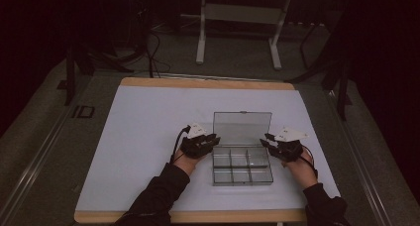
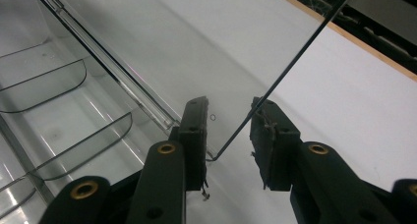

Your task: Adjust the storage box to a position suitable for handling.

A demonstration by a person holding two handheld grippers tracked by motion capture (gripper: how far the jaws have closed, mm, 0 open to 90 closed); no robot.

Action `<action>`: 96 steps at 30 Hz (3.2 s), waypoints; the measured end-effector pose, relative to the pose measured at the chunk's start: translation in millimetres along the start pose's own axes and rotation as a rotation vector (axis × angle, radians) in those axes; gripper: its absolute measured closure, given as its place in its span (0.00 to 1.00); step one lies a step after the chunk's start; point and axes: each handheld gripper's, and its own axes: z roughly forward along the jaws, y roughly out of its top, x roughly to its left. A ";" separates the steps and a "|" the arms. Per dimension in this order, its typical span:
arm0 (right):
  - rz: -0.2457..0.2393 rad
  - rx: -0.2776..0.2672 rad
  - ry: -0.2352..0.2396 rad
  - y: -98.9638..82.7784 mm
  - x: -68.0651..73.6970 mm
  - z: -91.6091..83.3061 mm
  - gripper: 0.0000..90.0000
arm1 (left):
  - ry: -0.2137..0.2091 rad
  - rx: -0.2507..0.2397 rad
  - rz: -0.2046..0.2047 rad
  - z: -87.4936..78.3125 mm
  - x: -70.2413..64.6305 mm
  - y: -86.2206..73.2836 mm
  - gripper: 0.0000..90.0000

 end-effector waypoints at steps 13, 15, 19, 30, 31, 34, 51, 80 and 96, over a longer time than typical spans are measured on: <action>0.033 0.036 0.016 3.8 -3.3 2.3 0.73 | -0.010 0.030 -0.042 4.0 2.2 0.8 0.77; 0.038 0.044 0.016 4.6 -4.0 2.9 0.72 | -0.012 0.031 -0.053 4.4 3.1 0.8 0.77; 0.047 0.049 0.013 5.0 -4.2 3.6 0.72 | -0.011 0.029 -0.070 5.6 3.8 -0.2 0.76; 0.096 0.075 0.026 6.4 -9.1 5.8 0.69 | -0.011 0.048 -0.101 8.1 5.3 0.3 0.70; 0.101 0.080 0.026 6.9 -9.6 6.2 0.69 | -0.011 0.058 -0.121 9.0 6.8 0.7 0.68; 0.096 0.095 0.028 8.2 -8.7 7.9 0.73 | -0.012 0.063 -0.157 9.8 10.1 -0.4 0.64; 0.134 0.115 0.046 10.4 -10.6 11.4 0.65 | -0.004 0.083 -0.141 8.3 8.5 2.4 0.53; 0.169 0.143 0.102 7.6 -29.2 -22.9 0.49 | -0.065 0.091 -0.021 -19.9 -0.7 -1.0 0.03; 0.152 0.193 0.089 -16.6 -39.6 -54.4 0.49 | -0.023 0.101 -0.023 -63.4 6.1 -26.6 0.03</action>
